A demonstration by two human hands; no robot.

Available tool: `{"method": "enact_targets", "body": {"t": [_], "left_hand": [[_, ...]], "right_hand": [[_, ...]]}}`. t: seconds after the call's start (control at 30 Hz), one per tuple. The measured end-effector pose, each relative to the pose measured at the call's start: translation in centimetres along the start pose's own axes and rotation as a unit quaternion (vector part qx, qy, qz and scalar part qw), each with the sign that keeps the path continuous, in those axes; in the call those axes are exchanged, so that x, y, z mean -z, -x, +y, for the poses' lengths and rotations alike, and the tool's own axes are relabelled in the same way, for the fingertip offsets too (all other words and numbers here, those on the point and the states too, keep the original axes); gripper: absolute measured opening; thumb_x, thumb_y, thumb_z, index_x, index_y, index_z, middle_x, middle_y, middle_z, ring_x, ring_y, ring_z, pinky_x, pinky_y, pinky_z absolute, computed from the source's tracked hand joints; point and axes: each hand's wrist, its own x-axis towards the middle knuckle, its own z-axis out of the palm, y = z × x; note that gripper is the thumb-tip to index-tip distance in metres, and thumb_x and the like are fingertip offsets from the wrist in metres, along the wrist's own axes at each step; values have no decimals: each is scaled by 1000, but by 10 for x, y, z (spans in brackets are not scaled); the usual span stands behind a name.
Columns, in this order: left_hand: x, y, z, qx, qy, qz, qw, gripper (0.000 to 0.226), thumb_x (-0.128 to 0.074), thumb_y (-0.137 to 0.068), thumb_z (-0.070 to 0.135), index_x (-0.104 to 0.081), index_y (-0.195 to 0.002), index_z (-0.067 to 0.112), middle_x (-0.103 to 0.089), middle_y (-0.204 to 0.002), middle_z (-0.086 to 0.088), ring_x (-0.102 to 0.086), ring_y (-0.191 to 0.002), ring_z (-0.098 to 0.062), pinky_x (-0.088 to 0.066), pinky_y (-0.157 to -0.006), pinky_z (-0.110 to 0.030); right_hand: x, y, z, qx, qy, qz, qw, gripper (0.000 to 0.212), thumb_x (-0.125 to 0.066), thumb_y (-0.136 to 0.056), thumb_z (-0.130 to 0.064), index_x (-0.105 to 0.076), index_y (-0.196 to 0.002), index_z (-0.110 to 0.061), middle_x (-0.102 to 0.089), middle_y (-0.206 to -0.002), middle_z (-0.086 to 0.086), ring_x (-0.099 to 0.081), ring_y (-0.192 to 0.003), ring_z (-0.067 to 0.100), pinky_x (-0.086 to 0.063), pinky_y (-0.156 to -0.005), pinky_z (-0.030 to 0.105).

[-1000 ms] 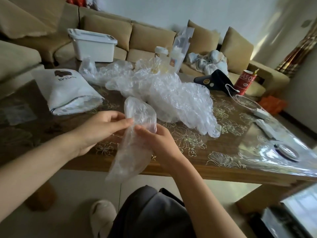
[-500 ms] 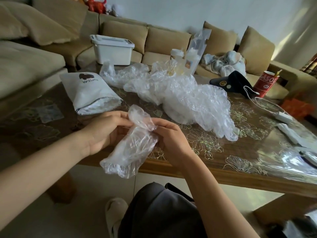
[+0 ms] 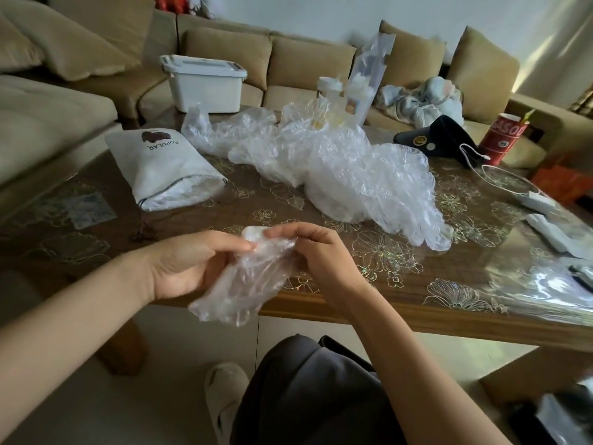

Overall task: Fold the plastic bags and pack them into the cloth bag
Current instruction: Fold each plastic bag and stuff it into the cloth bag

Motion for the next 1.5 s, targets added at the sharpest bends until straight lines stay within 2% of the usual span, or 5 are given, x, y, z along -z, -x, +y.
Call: {"method": "enact_targets", "body": {"t": [0.23,0.43,0.77,1.13,1.5], "left_hand": [[0,1,13,-35,117,129,984,31,-59,-67,14,-62,-96,3,-71,-76,-11,-69,-61,-17,-56,-59,-26],[2,-1,3,-29,134,147,980,43,-60,-71,18,-60,-111,3,-67,-93,-13,-64,-75,-22,-56,-60,-27],[3,1,-7,-196,-93,272,937,27,-58,-90,5,-57,-116,14,-68,-112,-9,-67,-99,-22,-57,-79,-38],[-8,4,0,-144,45,222,963,25,-55,-86,-2,-61,-109,7,-69,-102,-13,-69,-77,-17,-56,-61,-23],[-7,0,-10,-127,74,187,971,42,-57,-81,-7,-54,-122,1,-68,-109,-19,-67,-94,-28,-59,-70,-31]], "right_hand": [[2,4,5,28,115,25,993,55,-44,-95,-5,-26,-143,-26,-64,-100,6,-62,-65,19,-52,-61,35],[-24,-2,18,364,499,89,781,63,-73,-70,-14,-50,-127,-23,-26,-143,7,-36,-126,27,-25,-103,37],[-22,3,3,57,173,26,983,19,-65,-71,-53,-69,-62,-37,-38,-142,-2,-21,-137,9,-24,-112,45],[-7,3,2,59,65,-38,995,52,-48,-77,16,-64,-93,-31,-54,-122,4,-56,-95,19,-48,-67,23],[-13,-3,19,77,117,-41,989,9,-70,-84,-18,-67,-86,-10,-68,-86,5,-61,-76,17,-52,-76,33]]}}
